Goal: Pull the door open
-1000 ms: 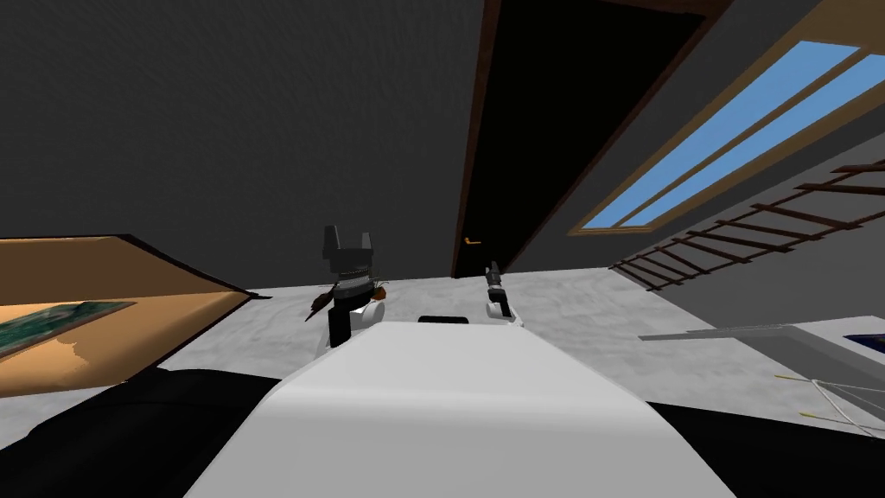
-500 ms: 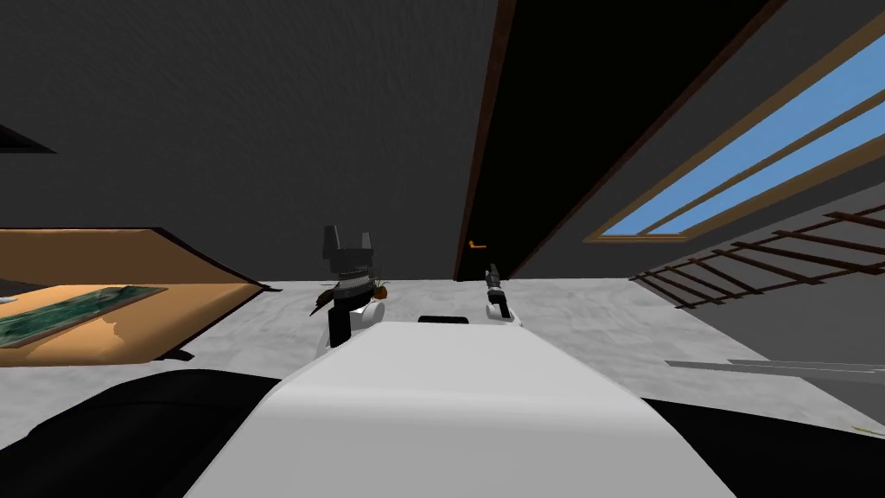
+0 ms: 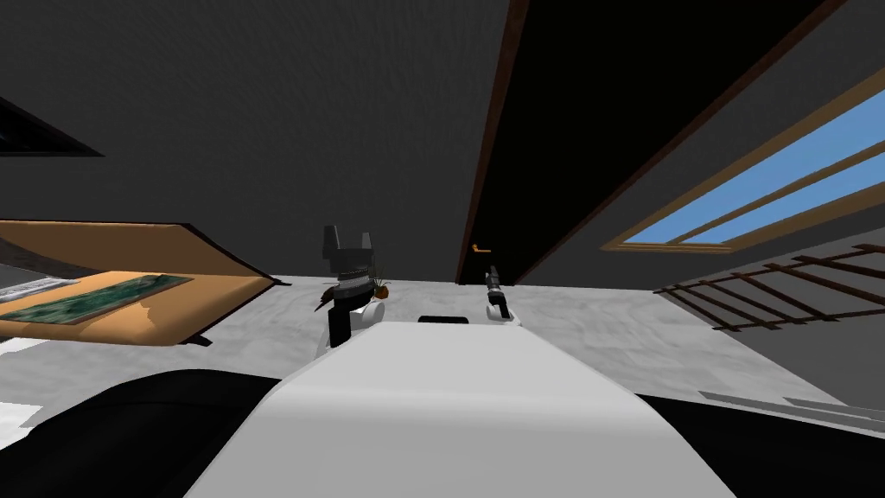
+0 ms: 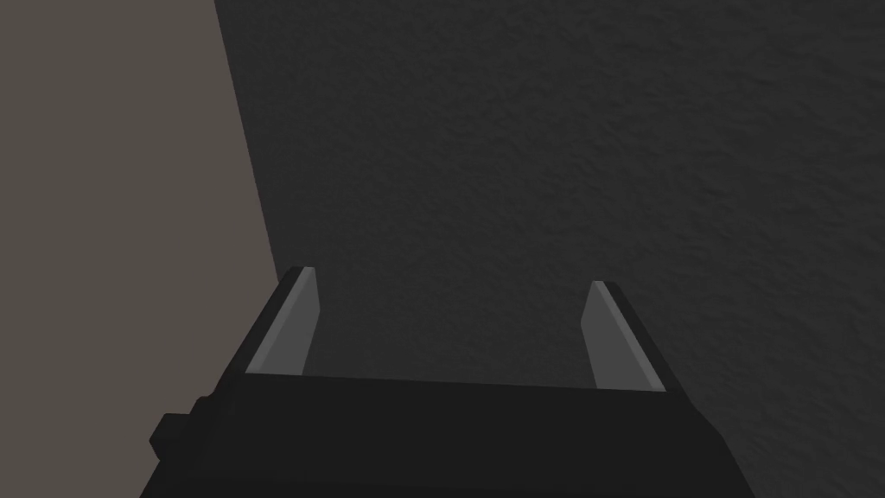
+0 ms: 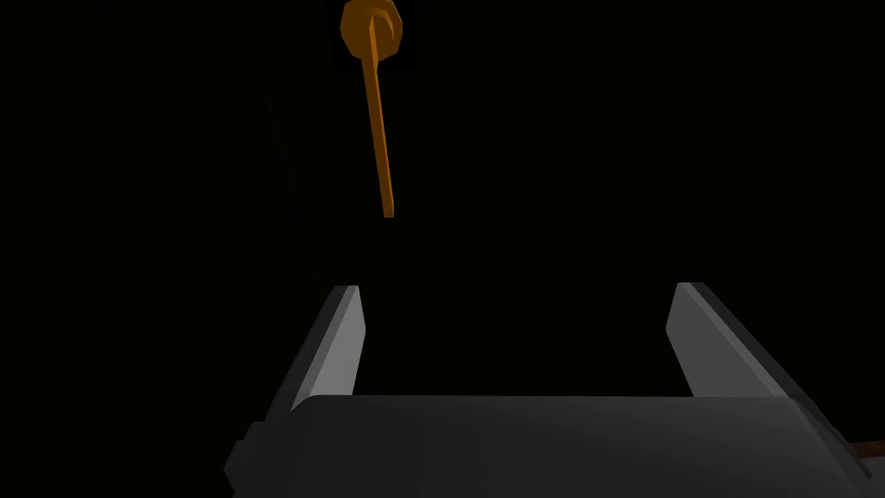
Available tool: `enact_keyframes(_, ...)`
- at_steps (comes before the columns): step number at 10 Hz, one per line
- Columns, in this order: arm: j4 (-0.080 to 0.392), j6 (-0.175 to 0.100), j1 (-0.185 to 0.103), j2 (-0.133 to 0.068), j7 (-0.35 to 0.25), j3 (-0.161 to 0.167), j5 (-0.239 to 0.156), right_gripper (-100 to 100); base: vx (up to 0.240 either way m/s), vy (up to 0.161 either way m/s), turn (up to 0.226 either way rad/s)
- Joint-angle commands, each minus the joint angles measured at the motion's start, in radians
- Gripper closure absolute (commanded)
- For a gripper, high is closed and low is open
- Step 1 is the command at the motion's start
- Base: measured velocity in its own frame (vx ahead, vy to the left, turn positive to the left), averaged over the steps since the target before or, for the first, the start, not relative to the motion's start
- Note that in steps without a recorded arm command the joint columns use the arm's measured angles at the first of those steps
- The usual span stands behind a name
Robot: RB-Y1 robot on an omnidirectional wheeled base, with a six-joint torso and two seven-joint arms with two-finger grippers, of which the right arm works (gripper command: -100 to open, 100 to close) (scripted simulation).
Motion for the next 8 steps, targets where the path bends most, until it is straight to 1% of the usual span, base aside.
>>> enact_keyframes(1,0.028,-0.006,-0.01,0.0,0.0,-0.002,-0.001,-100,0.075,-0.032,0.088)
enact_keyframes(4,0.09,-0.021,-0.031,-0.003,-0.002,-0.006,-0.003,-100,0.073,-0.043,0.095)
enact_keyframes(6,0.159,-0.039,-0.055,-0.007,-0.004,-0.011,-0.006,-100,0.109,-0.062,0.153)
enact_keyframes(8,0.192,-0.047,-0.066,-0.009,-0.005,-0.013,-0.007,-100,0.101,-0.053,0.077)
